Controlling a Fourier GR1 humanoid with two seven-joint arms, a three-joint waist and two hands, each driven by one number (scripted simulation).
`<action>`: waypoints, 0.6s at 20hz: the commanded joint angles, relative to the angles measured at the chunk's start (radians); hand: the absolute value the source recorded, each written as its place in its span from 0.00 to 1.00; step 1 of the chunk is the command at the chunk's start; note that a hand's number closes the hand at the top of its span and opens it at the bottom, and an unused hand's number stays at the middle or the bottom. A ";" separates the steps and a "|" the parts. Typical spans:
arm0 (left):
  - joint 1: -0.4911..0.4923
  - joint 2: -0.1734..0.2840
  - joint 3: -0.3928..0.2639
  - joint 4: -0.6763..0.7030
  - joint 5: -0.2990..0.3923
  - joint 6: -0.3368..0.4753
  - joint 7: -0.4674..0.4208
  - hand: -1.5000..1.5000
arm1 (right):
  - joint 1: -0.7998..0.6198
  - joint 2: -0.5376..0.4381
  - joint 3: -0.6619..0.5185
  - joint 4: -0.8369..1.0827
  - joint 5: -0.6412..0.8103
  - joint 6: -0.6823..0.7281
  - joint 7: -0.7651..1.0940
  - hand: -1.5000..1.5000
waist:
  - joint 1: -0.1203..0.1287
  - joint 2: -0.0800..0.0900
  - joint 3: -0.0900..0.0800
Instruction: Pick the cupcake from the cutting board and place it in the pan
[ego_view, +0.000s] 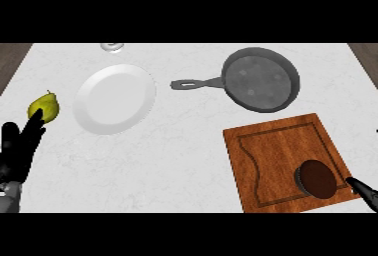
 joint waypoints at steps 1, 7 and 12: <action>-0.016 0.001 0.012 0.008 -0.004 -0.018 0.018 0.50 | 0.162 -0.080 -0.049 -0.132 0.054 0.040 0.016 0.00 | 0.007 -0.002 -0.001; 0.018 -0.010 -0.005 -0.016 -0.021 -0.011 0.005 0.50 | 0.146 -0.346 -0.102 -0.231 0.193 0.025 0.334 0.00 | 0.032 0.000 -0.004; -0.036 -0.010 0.000 0.021 -0.022 -0.027 0.012 0.50 | 0.141 -0.547 -0.067 -0.353 0.298 0.097 0.606 0.00 | 0.036 0.005 -0.007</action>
